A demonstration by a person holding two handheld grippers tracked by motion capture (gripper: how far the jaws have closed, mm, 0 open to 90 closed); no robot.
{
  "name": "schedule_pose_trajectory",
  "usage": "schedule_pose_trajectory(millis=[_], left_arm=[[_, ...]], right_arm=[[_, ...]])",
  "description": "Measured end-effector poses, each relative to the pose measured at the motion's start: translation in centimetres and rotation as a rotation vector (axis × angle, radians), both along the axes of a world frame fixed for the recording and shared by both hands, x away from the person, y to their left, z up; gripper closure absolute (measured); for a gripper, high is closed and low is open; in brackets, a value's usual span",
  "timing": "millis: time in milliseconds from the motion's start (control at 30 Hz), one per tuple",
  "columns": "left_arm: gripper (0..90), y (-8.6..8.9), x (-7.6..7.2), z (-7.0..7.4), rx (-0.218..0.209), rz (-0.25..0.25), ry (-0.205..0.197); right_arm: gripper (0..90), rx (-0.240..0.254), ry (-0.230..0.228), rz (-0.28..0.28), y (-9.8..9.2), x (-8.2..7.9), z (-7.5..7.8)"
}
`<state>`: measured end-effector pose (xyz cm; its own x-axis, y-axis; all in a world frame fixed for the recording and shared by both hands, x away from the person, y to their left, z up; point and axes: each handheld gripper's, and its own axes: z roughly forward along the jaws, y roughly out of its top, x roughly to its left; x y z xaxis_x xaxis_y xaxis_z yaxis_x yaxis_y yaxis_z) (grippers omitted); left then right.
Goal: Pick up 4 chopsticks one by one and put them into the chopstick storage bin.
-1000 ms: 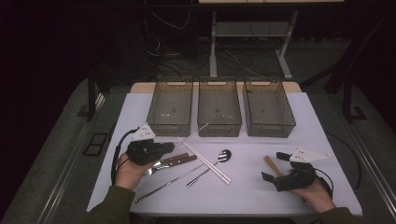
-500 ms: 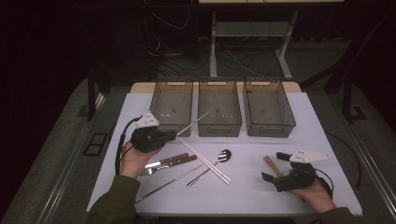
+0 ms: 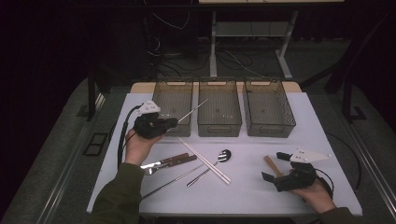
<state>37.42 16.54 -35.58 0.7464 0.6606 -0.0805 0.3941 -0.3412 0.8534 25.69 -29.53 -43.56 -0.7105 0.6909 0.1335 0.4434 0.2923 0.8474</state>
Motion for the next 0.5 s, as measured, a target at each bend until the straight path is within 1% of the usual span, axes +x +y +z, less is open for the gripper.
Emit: schedule_pose_trajectory(millis=[233, 367, 467, 500], left_arm=[[84.7, -0.1, 1.7, 0.5, -0.008, 0.024, -0.002], [84.7, 0.1, 3.1, 0.8, -0.002, 0.042, -0.003], [84.7, 0.2, 4.1, 0.9, -0.007, 0.067, 0.004], [84.7, 0.3, 4.4, 0.9, -0.003, 0.071, 0.005]], right_arm=[[1.1, 0.004, -0.009, 0.002, 0.0, 0.0, 0.0], [1.1, 0.004, -0.012, 0.001, 0.0, 0.0, 0.0], [1.1, 0.005, -0.01, -0.002, -0.1, 0.0, 0.1], [1.0, 0.005, -0.009, -0.003, -0.1, 0.0, 0.1]])
